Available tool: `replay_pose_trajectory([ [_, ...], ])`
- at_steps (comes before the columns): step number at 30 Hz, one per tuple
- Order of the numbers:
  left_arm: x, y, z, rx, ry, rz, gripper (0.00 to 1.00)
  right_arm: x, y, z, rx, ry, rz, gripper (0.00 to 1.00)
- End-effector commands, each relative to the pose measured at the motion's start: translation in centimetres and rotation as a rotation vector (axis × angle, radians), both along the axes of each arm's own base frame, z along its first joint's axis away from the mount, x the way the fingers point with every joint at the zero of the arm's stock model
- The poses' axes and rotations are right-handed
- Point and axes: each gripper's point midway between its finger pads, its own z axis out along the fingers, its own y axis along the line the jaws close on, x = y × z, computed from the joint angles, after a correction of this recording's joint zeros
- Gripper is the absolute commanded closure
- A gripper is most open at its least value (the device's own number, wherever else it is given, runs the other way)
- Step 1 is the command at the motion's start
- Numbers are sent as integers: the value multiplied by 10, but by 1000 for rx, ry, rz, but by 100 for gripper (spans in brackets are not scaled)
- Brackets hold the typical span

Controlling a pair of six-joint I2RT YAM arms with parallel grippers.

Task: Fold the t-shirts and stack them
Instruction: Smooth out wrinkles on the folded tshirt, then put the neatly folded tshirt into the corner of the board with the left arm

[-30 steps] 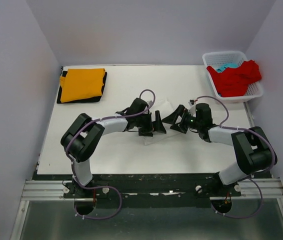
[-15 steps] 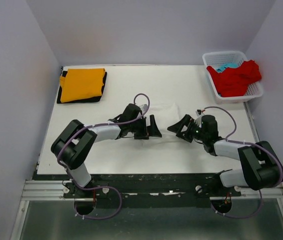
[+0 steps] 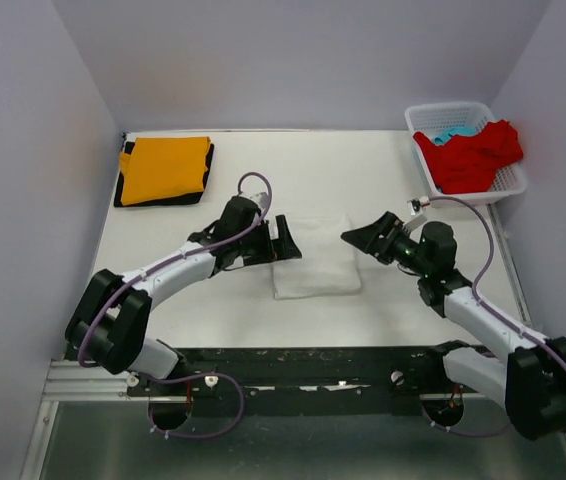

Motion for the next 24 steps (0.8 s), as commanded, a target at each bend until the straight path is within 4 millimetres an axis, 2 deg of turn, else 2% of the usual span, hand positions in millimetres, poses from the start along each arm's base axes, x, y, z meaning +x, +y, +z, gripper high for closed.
replay_pose_trajectory([
  [1,34,27,-10,60,24,103,1,22,16,0,42,23,60,0],
  [4,50,32,-21,88,63,134,1,33,25,-25,40,88,99,0],
  [10,69,25,-49,132,141,119,8,41,22,-99,-11,266,60,0],
  [12,71,24,-59,139,170,119,10,39,23,-109,-7,294,71,0],
  [15,73,22,-71,158,204,118,16,38,28,-108,16,289,103,0],
  [17,71,16,-76,135,224,102,27,38,31,-102,25,277,121,0],
  [19,67,8,-79,110,239,81,48,39,33,-92,36,252,135,0],
  [22,69,5,-84,137,250,82,100,39,32,-73,33,205,138,0],
  [24,74,12,-82,194,232,97,100,38,27,-64,2,178,115,0],
])
